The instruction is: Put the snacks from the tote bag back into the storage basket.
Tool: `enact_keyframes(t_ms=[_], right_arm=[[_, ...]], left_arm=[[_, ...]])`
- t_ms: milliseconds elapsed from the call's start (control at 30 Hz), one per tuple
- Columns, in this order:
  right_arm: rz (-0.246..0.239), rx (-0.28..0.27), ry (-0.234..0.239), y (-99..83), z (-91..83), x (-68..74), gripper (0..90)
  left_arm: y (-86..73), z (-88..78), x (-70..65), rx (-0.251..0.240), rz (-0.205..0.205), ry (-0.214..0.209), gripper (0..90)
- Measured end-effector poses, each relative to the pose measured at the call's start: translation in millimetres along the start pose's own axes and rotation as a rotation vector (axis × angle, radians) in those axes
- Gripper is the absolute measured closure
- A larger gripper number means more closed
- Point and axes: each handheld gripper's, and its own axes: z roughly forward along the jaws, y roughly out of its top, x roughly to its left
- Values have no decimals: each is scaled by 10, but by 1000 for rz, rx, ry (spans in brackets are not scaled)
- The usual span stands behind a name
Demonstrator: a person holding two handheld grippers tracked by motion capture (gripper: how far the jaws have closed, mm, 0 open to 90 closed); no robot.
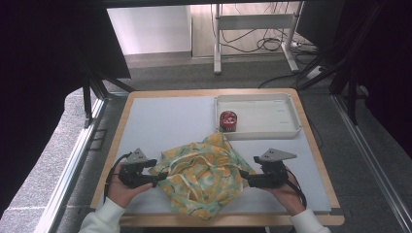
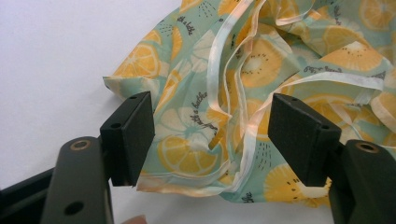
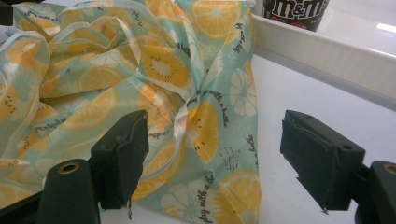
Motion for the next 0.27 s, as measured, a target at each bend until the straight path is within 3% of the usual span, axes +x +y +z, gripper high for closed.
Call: enact_keyframes(t_ms=[267], right_arm=[[-20,-14,13,21,-16,30,234]], left_arm=[[5,-1,12,-5,-13,2,316]])
